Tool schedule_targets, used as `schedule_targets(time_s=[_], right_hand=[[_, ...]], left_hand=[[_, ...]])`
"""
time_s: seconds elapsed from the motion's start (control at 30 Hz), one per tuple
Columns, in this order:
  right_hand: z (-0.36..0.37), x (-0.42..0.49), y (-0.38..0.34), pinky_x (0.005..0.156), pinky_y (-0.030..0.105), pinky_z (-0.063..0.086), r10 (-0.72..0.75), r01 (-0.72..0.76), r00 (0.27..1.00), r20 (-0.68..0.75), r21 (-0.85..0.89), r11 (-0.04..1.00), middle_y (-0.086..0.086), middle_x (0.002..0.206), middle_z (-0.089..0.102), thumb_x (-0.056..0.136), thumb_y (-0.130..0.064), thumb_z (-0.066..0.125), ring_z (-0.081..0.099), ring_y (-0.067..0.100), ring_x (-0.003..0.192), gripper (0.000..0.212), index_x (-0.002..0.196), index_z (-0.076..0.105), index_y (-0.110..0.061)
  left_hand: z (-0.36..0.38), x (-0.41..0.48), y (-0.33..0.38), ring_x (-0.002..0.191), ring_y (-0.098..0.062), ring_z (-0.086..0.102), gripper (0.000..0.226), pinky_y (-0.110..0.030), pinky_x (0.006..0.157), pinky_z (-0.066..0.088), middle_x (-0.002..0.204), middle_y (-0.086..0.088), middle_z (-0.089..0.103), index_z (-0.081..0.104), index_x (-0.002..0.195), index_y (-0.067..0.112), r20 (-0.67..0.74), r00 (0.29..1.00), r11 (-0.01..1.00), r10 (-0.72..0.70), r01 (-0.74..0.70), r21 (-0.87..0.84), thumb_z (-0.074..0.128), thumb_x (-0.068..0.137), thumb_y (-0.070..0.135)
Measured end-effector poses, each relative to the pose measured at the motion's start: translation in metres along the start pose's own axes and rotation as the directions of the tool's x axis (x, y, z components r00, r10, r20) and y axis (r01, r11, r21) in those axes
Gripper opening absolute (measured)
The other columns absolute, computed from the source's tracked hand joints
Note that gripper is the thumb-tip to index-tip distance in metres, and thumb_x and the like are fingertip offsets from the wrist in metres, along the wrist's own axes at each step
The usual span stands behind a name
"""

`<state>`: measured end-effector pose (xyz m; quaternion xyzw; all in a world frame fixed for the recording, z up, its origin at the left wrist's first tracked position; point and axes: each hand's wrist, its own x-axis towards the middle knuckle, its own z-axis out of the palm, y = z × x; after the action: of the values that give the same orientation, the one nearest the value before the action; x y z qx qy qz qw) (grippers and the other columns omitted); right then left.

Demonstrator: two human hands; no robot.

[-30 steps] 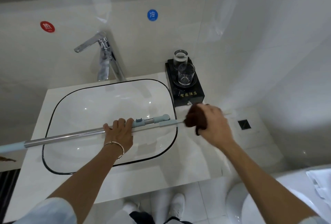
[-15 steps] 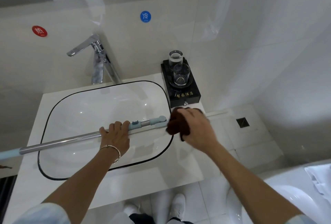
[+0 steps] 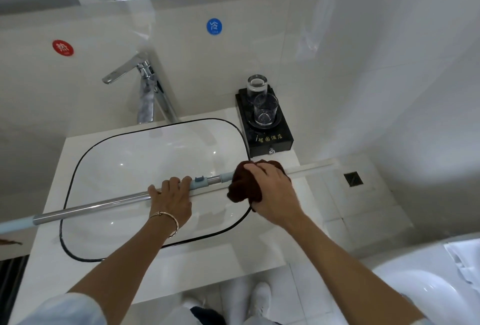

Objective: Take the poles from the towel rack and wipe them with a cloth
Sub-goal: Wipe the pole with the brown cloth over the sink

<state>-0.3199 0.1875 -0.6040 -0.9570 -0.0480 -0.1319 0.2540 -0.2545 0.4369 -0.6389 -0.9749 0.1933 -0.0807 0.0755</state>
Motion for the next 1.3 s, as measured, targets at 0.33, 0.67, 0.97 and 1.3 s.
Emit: schedule_targets(time_s=[0.33, 0.67, 0.97, 1.3], right_hand=[[-0.02, 0.0, 0.025, 0.088, 0.042, 0.047, 0.361, -0.365, 0.931, -0.062, -0.079, 0.928, 0.011, 0.115, 0.058, 0.057, -0.013, 0.076, 0.052, 0.033, 0.105, 0.078, 0.129, 0.051, -0.022], [-0.009, 0.023, -0.015, 0.087, 0.045, 0.05, 0.472, -0.477, 0.879, 0.073, 0.105, 0.872, 0.006, 0.116, 0.054, 0.059, -0.022, 0.066, 0.053, 0.029, 0.106, 0.076, 0.13, 0.044, -0.034], [0.048, 0.021, -0.092, 0.096, 0.038, 0.044, 0.322, -0.313, 0.933, 0.163, -0.08, 0.946, 0.001, 0.117, 0.056, 0.058, -0.028, 0.068, 0.05, 0.023, 0.111, 0.078, 0.132, 0.044, -0.029], [0.053, 0.028, -0.118, 0.094, 0.04, 0.045, 0.412, -0.388, 0.905, 0.108, -0.188, 0.902, 0.002, 0.115, 0.057, 0.06, -0.02, 0.072, 0.051, 0.027, 0.109, 0.075, 0.131, 0.047, -0.029]], left_hand=[[-0.002, 0.001, 0.001, 0.061, -0.029, 0.049, 0.071, -0.051, 0.065, 0.041, 0.075, -0.009, 0.051, 0.044, 0.102, 0.015, 0.072, 0.997, 0.999, 0.011, -0.009, -0.034, 0.081, 0.041, 0.016], [-0.011, 0.005, -0.002, 0.108, -0.026, 0.043, 0.061, -0.051, 0.095, 0.028, 0.119, -0.005, 0.043, 0.03, 0.136, 0.021, 0.33, 0.944, 0.997, 0.017, 0.01, -0.082, 0.053, 0.081, 0.034], [-0.027, 0.003, -0.049, 0.134, -0.023, 0.028, 0.091, -0.039, 0.11, 0.019, 0.147, -0.002, 0.027, 0.006, 0.15, 0.02, 0.368, 0.878, 0.889, 0.306, -0.125, -0.441, 0.055, 0.08, 0.051], [0.012, -0.046, -0.203, 0.093, -0.024, 0.062, 0.032, -0.034, 0.079, 0.047, 0.104, -0.001, 0.06, 0.049, 0.117, 0.018, 0.327, 0.944, 0.986, 0.047, 0.009, -0.167, 0.051, 0.092, 0.039]])
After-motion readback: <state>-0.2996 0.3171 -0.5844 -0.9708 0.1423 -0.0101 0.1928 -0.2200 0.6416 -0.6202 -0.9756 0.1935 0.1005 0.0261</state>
